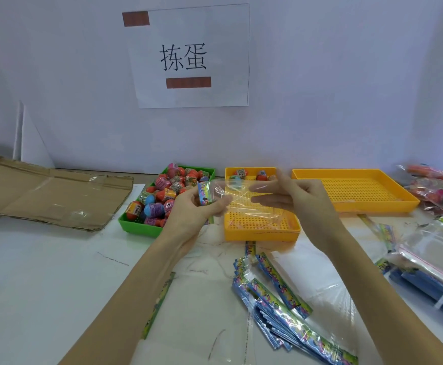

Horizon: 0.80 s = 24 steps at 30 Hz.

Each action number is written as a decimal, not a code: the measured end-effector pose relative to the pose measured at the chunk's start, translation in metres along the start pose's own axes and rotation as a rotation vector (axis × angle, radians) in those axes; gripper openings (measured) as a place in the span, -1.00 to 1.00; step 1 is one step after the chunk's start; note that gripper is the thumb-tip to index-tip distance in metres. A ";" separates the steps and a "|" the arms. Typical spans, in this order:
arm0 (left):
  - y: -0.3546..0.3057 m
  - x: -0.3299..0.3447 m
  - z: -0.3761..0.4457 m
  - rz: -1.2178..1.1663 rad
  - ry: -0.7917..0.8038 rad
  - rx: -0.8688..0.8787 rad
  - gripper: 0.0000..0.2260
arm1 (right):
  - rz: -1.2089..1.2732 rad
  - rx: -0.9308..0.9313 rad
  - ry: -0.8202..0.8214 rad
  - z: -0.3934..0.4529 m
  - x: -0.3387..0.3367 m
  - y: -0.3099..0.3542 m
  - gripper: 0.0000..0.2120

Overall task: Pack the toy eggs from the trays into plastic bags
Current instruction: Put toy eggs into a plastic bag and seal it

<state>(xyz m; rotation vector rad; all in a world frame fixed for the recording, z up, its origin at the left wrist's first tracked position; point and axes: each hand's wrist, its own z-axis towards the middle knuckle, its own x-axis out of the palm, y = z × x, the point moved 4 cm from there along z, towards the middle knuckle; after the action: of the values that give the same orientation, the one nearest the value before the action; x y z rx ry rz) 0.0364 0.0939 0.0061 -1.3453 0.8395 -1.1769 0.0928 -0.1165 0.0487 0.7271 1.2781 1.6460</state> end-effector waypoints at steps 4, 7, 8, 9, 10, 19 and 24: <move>-0.007 0.006 -0.004 0.128 0.036 0.135 -0.68 | 0.403 0.284 0.122 0.001 -0.007 -0.009 -0.57; -0.013 0.016 -0.008 0.162 0.097 0.228 -0.66 | 0.552 0.379 0.214 0.000 -0.006 -0.012 -0.53; -0.014 0.018 -0.010 0.171 0.101 0.246 -0.68 | 0.548 0.382 0.225 0.000 -0.005 -0.013 -0.53; -0.015 0.019 -0.011 0.184 0.095 0.254 -0.69 | 0.525 0.376 0.229 0.000 -0.004 -0.014 -0.56; -0.015 0.019 -0.011 0.202 0.083 0.262 -0.71 | 0.485 0.362 0.228 0.000 -0.003 -0.015 -0.60; -0.012 0.022 -0.014 0.318 0.096 0.235 -0.74 | 0.350 0.248 0.239 -0.002 0.002 -0.013 -0.71; -0.012 0.020 -0.013 0.269 0.085 0.186 -0.80 | 0.357 0.263 0.250 -0.003 0.003 -0.010 -0.73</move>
<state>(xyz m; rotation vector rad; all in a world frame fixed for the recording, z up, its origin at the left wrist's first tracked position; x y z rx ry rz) 0.0270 0.0731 0.0199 -1.0024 0.9169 -1.0772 0.0920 -0.1140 0.0382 0.9763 1.6372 1.9207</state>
